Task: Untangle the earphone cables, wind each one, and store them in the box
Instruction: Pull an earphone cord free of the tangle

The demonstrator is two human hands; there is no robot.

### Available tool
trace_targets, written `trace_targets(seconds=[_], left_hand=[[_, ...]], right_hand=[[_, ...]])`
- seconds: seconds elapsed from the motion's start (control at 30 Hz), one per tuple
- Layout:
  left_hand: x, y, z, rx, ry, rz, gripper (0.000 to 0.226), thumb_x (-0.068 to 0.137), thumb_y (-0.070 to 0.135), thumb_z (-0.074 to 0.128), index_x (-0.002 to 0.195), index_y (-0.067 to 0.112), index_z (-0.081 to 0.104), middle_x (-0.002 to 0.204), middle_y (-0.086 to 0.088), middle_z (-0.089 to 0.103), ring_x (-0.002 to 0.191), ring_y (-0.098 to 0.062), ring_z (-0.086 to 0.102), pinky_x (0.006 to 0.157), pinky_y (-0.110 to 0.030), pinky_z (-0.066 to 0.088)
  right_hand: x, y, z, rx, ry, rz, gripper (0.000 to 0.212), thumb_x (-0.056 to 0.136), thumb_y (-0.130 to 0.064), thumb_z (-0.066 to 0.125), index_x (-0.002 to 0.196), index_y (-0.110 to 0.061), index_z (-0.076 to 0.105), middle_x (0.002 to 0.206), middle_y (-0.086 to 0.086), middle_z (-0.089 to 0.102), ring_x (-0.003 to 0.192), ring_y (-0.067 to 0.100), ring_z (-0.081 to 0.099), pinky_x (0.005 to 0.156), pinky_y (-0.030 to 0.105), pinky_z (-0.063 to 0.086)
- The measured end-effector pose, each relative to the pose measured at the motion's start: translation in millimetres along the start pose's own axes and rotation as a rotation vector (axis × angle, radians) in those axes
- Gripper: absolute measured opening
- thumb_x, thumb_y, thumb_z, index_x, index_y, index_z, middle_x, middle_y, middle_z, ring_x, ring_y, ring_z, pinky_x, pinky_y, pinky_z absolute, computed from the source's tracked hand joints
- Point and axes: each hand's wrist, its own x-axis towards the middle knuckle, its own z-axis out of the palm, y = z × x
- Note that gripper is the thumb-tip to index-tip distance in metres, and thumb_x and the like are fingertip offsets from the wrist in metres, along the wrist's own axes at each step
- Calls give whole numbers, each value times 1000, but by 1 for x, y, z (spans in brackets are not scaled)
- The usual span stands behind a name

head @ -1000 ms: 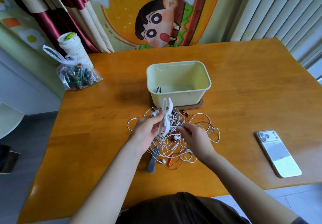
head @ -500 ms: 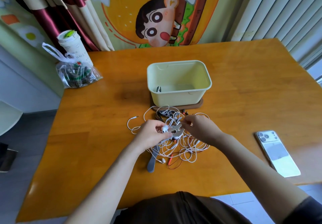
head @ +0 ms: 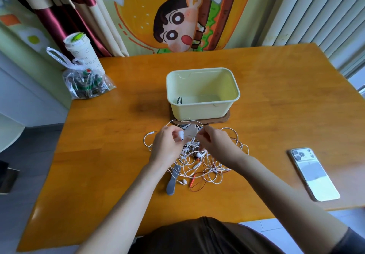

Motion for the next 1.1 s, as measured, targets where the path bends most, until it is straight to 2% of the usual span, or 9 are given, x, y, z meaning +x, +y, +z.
trace_targets(seconds=[0.13, 0.23, 0.33, 0.47, 0.57, 0.67, 0.87, 0.97, 1.1], left_hand=[[3, 6, -3, -327, 35, -165, 16, 85, 24, 70, 93, 12, 65, 82, 0, 64, 73, -12, 58, 58, -17, 46], [5, 11, -4, -706, -12, -370, 10, 87, 19, 69, 84, 10, 68, 82, -8, 63, 80, -20, 55, 75, -28, 47], [4, 15, -3, -930, -30, -481, 10, 83, 16, 73, 82, 6, 70, 77, -11, 63, 79, -25, 53, 82, -38, 44], [7, 19, -3, -1029, -50, -526, 26, 79, 12, 75, 96, -7, 68, 74, -8, 67, 78, -24, 58, 90, -39, 47], [9, 19, 0, -953, 9, -506, 23, 81, 13, 74, 100, 1, 69, 84, -6, 69, 83, -18, 62, 84, -28, 49], [10, 20, 3, -872, 109, -481, 9, 82, 14, 74, 86, 13, 66, 83, -1, 68, 82, -14, 61, 77, -23, 46], [16, 25, 10, -862, 188, -468, 12, 82, 18, 74, 86, 16, 63, 90, -4, 67, 84, -16, 59, 73, -22, 45], [19, 31, 9, -1003, 156, -493, 7, 85, 15, 71, 84, 13, 65, 82, -3, 65, 84, -19, 57, 84, -29, 46], [22, 42, 6, -1267, 75, -586, 15, 88, 13, 66, 97, 2, 64, 83, -7, 64, 78, -18, 59, 83, -30, 48]], right_hand=[[-14, -5, 18, 79, 141, -54, 13, 96, -16, 51, 105, -9, 57, 83, -1, 61, 66, 11, 61, 61, 19, 50], [-20, -7, 28, 86, 285, -126, 19, 95, -12, 54, 113, -12, 61, 96, -1, 65, 74, 10, 62, 68, 23, 53], [-20, -8, 32, 85, 397, -177, 22, 94, -8, 54, 114, -12, 63, 106, 0, 66, 84, 11, 63, 73, 23, 53], [-23, -7, 32, 144, 446, -154, 24, 93, -5, 55, 113, -13, 66, 104, -2, 68, 86, 9, 64, 73, 13, 49], [-23, -7, 25, 280, 478, -70, 24, 90, -9, 61, 112, -16, 66, 93, -10, 67, 80, -3, 62, 69, 5, 44], [-21, -5, 18, 310, 507, -39, 23, 85, -9, 67, 107, -16, 68, 86, -11, 67, 79, -11, 60, 69, 4, 45], [-24, -7, 19, 247, 528, -78, 15, 81, -12, 71, 96, -15, 71, 81, -16, 62, 76, -3, 60, 67, 5, 44], [-25, -3, 21, 225, 521, -74, 14, 84, -14, 69, 98, -14, 70, 83, -10, 62, 73, -4, 57, 65, 4, 43], [-29, -2, 31, 284, 459, -92, 11, 89, -15, 63, 97, -13, 70, 84, -11, 64, 79, -1, 61, 67, 8, 46]])
